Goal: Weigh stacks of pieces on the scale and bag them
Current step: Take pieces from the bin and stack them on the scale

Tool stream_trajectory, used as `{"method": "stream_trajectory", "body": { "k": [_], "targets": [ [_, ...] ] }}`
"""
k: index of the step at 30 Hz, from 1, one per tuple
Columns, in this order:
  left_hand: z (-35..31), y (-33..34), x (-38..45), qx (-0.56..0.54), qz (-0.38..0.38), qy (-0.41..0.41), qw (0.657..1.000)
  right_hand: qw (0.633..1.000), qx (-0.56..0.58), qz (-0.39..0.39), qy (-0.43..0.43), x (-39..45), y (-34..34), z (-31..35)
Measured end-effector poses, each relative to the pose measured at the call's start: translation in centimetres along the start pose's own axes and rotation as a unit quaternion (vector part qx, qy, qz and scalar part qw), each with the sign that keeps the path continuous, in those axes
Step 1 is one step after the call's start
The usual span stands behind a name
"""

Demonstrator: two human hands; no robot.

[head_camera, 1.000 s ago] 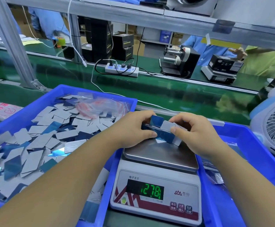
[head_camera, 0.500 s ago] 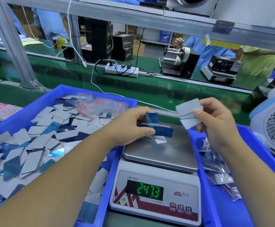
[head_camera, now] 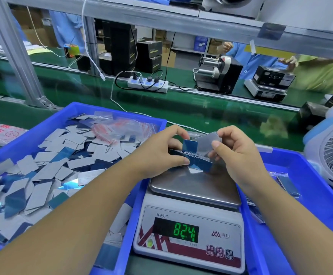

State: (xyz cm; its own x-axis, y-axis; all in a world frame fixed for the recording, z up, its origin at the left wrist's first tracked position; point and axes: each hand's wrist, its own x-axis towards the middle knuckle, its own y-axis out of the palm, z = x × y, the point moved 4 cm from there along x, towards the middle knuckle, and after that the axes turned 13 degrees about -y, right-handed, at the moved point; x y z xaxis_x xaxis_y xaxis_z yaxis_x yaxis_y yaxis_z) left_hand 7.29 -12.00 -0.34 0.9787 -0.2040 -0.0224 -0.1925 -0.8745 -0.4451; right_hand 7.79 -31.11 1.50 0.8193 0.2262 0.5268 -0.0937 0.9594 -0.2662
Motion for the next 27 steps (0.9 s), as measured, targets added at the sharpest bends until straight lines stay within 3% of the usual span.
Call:
{"method": "stream_trajectory", "body": {
  "k": [9,15,20,27],
  "targets": [
    [0.3,-0.2,0.6,0.043,-0.079,0.021,0.996,0.997,0.036,0.056,0.038,-0.2,1.0,-0.7],
    [0.2,0.1,0.5,0.078,-0.052,0.036,0.995,0.994,0.062,0.076,0.055,-0.3,1.3,-0.5],
    [0.1,0.0,0.4,0.079,-0.047,0.031,0.995,0.979,-0.183,0.085,0.009,-0.1,0.5,-0.8],
    [0.3,0.3,0.5,0.091,-0.035,0.025,0.995,0.98,-0.18,0.079,0.012,-0.1,0.4,-0.8]
  ]
}}
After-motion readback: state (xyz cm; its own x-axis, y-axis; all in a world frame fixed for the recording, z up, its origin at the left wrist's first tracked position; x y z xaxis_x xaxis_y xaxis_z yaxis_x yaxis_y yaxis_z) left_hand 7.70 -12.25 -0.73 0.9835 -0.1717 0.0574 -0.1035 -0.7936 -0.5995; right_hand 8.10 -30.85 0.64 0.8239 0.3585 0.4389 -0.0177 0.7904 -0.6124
